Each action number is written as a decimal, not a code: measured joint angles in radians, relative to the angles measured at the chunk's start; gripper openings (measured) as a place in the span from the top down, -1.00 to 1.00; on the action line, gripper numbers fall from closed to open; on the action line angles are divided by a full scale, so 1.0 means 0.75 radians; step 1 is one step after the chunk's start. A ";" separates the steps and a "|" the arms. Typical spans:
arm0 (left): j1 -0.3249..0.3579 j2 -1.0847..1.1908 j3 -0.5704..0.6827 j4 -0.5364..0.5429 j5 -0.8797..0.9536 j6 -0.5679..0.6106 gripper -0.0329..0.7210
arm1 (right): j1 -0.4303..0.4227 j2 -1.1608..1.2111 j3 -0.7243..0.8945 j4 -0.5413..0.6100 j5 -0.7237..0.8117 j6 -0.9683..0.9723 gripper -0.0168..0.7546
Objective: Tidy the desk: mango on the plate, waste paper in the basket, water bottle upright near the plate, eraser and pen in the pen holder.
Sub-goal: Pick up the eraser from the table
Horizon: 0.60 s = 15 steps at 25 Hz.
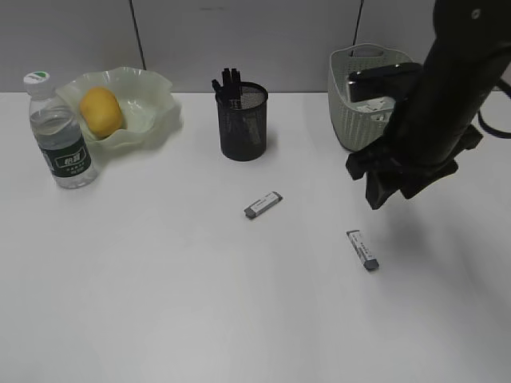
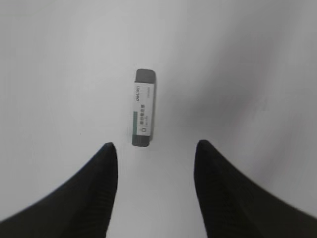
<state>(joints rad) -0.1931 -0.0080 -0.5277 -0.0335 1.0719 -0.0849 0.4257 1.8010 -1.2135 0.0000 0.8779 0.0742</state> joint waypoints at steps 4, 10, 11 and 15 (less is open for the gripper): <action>0.000 0.000 0.000 0.000 -0.002 0.000 -0.27 | 0.044 0.105 -0.009 0.000 0.005 0.022 -0.09; 0.000 0.000 0.000 0.000 -0.002 0.000 -0.27 | 0.054 0.224 -0.010 0.000 -0.042 0.058 -0.05; 0.000 0.000 0.000 0.000 -0.002 0.000 -0.27 | 0.054 0.236 -0.010 0.015 -0.060 0.061 -0.03; 0.000 0.000 0.000 0.000 -0.003 0.000 -0.26 | 0.054 0.278 -0.012 0.015 -0.124 0.078 0.00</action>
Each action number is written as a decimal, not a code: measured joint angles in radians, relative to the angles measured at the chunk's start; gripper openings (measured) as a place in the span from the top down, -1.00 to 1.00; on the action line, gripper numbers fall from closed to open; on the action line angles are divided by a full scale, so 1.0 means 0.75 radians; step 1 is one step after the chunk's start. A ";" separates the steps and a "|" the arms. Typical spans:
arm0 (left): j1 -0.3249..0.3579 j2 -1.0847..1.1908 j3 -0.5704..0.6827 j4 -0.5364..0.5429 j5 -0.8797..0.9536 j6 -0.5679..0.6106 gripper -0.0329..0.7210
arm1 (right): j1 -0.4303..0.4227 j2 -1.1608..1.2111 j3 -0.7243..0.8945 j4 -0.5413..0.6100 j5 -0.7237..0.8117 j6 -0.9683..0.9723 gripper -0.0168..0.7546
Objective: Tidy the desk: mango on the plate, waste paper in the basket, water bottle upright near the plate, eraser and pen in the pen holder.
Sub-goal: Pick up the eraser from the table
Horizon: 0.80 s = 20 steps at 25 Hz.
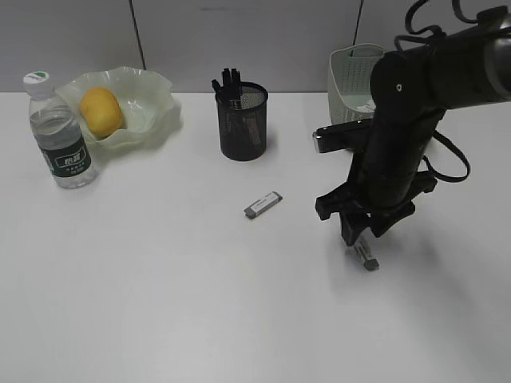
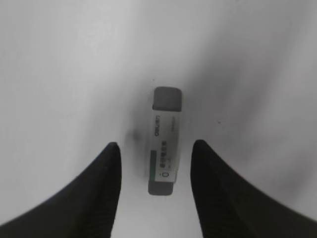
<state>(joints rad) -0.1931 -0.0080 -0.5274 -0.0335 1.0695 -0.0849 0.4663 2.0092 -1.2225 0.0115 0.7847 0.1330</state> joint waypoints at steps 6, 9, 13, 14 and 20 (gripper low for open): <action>0.000 0.000 0.000 0.000 0.000 0.000 -0.26 | 0.000 0.075 0.000 0.000 -0.049 0.011 0.01; 0.000 0.000 0.000 0.000 -0.002 0.000 -0.26 | 0.000 0.102 -0.003 0.000 -0.047 0.012 0.06; 0.000 0.000 0.000 0.000 -0.002 0.000 -0.26 | 0.000 0.105 -0.004 -0.001 -0.047 0.012 0.36; 0.000 0.000 0.000 0.000 -0.002 0.000 -0.26 | 0.000 0.105 -0.007 -0.001 -0.047 0.012 0.43; 0.000 0.000 0.000 0.000 -0.002 0.000 -0.26 | 0.000 0.109 -0.070 0.000 -0.009 0.012 0.51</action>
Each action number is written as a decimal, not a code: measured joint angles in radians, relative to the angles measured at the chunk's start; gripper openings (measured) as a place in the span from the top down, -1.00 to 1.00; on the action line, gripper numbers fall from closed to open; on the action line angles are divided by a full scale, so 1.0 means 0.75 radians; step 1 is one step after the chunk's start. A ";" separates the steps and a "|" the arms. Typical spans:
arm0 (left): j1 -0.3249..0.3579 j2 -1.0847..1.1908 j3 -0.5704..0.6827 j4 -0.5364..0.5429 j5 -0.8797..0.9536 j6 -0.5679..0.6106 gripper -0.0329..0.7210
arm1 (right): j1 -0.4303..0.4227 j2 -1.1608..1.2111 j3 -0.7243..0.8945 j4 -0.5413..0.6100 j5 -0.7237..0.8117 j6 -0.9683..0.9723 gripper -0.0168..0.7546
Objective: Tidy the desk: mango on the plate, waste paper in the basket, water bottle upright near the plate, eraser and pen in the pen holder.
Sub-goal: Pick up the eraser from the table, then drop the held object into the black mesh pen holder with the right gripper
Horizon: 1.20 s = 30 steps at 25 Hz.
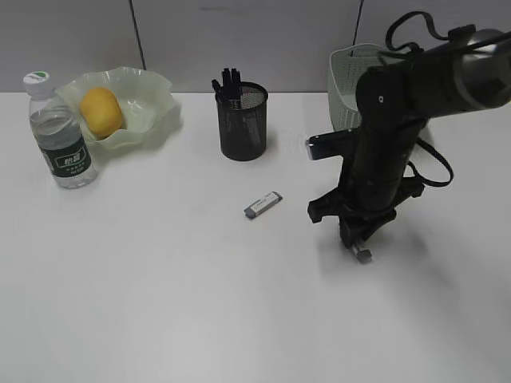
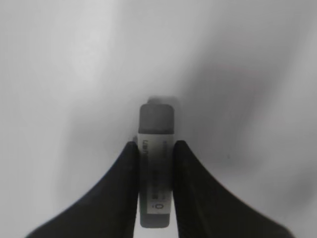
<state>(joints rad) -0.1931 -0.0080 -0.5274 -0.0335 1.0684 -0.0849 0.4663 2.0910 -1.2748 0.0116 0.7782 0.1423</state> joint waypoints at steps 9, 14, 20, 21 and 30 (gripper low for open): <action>0.000 0.000 0.000 0.000 0.000 0.000 -0.26 | 0.000 -0.109 -0.237 0.011 -0.157 -0.017 0.51; 0.000 0.000 0.000 0.000 0.000 0.000 -0.26 | 0.000 -0.125 -0.350 0.093 -0.397 -0.021 0.51; 0.000 0.000 0.000 0.000 0.000 0.000 -0.26 | 0.004 -0.118 -0.357 0.165 -0.700 -0.023 0.51; 0.000 0.000 0.000 0.000 0.000 0.000 -0.26 | 0.010 -0.111 -0.364 0.167 -0.740 -0.024 0.51; 0.000 0.000 0.000 0.000 0.000 0.000 -0.26 | 0.077 0.061 -0.417 0.126 -0.946 -0.025 0.51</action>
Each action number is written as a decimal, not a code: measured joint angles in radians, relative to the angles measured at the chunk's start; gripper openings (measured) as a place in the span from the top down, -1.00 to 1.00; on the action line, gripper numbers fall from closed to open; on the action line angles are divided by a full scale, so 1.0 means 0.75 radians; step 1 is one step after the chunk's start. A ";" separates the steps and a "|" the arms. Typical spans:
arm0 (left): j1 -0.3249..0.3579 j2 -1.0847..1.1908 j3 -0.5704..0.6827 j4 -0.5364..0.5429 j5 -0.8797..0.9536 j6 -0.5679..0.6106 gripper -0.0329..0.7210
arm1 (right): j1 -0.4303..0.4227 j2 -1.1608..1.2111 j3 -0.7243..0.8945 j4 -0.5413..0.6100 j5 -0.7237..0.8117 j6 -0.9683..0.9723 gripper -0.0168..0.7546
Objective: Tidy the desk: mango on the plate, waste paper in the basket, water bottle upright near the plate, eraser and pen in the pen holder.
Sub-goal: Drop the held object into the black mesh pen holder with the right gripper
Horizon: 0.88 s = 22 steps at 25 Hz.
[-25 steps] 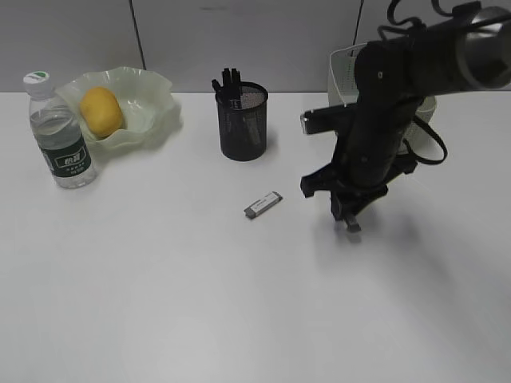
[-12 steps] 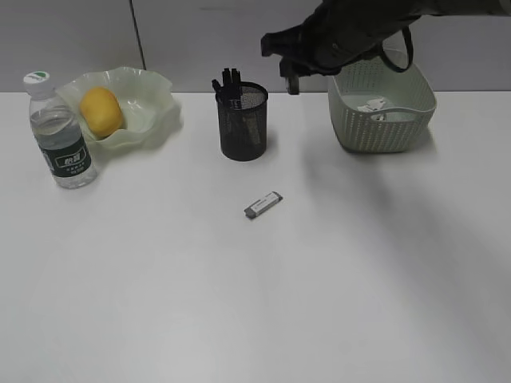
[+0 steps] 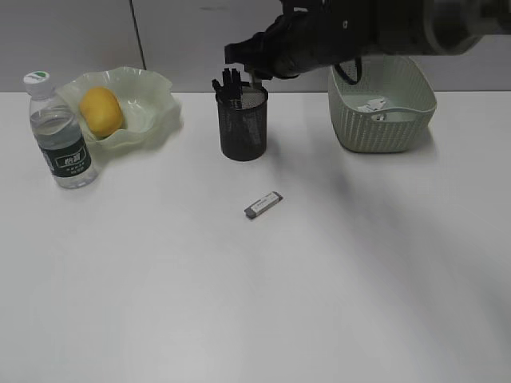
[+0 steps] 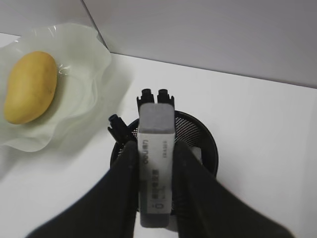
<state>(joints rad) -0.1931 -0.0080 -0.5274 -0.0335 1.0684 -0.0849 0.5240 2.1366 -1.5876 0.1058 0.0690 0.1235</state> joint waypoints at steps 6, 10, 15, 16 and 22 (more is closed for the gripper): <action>0.000 0.000 0.000 0.000 0.000 0.000 -0.26 | 0.000 0.091 -0.002 -0.013 -0.166 0.000 0.51; 0.000 0.000 0.000 0.000 0.000 0.000 -0.26 | 0.000 0.147 -0.003 -0.019 -0.267 0.000 0.51; 0.000 0.000 0.000 0.000 0.000 0.000 -0.26 | 0.000 0.186 -0.003 -0.020 -0.342 0.000 0.43; 0.000 0.000 0.000 0.000 0.000 0.000 -0.26 | 0.000 0.192 -0.003 -0.020 -0.353 0.000 0.39; 0.000 0.000 0.000 0.000 0.000 0.000 -0.26 | 0.000 0.194 -0.004 -0.020 -0.344 0.000 -0.05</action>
<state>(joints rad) -0.1931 -0.0080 -0.5274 -0.0335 1.0684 -0.0849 0.5240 2.2824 -1.5907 0.0909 -0.1887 0.1231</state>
